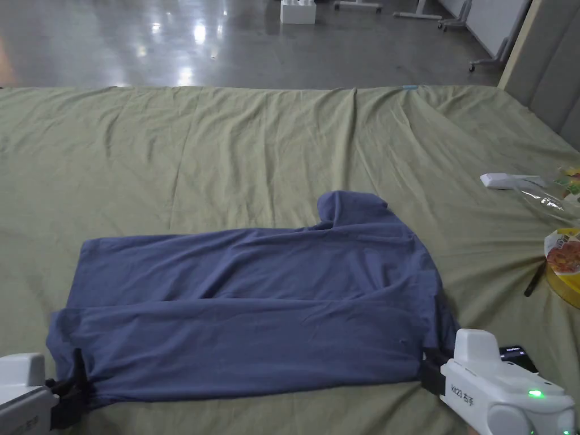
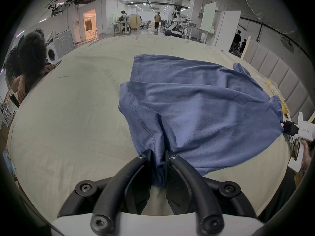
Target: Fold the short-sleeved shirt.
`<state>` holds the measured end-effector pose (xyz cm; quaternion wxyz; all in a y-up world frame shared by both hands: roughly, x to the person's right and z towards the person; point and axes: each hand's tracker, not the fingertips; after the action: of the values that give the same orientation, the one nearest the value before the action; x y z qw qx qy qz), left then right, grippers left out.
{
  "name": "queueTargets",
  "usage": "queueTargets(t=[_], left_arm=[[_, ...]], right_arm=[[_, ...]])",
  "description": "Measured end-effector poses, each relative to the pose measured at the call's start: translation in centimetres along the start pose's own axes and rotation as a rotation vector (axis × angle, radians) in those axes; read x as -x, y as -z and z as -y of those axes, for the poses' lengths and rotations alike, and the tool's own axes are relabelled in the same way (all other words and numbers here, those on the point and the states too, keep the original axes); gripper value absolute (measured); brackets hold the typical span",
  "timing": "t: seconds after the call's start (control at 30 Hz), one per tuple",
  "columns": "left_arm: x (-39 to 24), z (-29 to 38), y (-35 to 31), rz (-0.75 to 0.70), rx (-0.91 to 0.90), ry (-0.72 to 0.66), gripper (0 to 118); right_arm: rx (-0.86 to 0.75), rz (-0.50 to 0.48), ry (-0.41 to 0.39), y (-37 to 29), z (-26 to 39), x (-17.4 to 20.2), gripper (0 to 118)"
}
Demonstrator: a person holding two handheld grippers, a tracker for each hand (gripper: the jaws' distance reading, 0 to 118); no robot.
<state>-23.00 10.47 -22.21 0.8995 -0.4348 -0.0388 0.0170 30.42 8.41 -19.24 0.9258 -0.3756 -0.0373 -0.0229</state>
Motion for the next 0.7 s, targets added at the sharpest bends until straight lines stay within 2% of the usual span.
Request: queueTargets(t=[0.03,0.07,0.1,0.13,0.2,0.23,0.33,0.47,0.63,0.7], left_arm=[[-0.1,-0.4,-0.2,-0.004,0.010,0.010,13],[-0.3,-0.8,-0.4,-0.011,0.019,0.007,10],[-0.4,-0.9,-0.8,-0.011,0.016,0.005,9],[-0.7,-0.8,-1.9,-0.033,-0.038,0.023,9],[-1.0,-0.5,-4.6,-0.039,-0.145,-0.023,9],[0.3,0.0,-5.7,-0.021,-0.207,-0.060,9],[0.4,1.0,-8.8,-0.001,-0.241,-0.126,9],[-0.1,4.2,-12.0,-0.046,-0.216,-0.036,9],[0.7,8.8,-13.5,-0.050,-0.141,-0.064,9],[1.3,10.1,-12.8,0.007,-0.114,-0.110,10]], right_arm=[[0.038,-0.036,0.098,0.0,-0.5,-0.5,9],[0.036,-0.057,0.141,-0.2,-0.8,-0.7,5],[0.017,-0.042,0.137,-0.8,-1.0,-0.8,5],[0.000,-0.032,0.099,-1.6,-1.1,-0.7,5],[-0.048,0.051,0.009,-4.0,-1.6,-0.6,5],[-0.050,0.078,0.009,-5.2,-1.8,-0.7,5],[-0.069,0.066,0.076,-8.6,-0.9,-1.3,5],[-0.065,0.061,0.081,-12.9,1.9,-1.5,5],[-0.014,0.028,0.044,-14.7,5.8,-0.9,5],[-0.009,0.025,0.032,-13.9,6.9,-0.6,5]])
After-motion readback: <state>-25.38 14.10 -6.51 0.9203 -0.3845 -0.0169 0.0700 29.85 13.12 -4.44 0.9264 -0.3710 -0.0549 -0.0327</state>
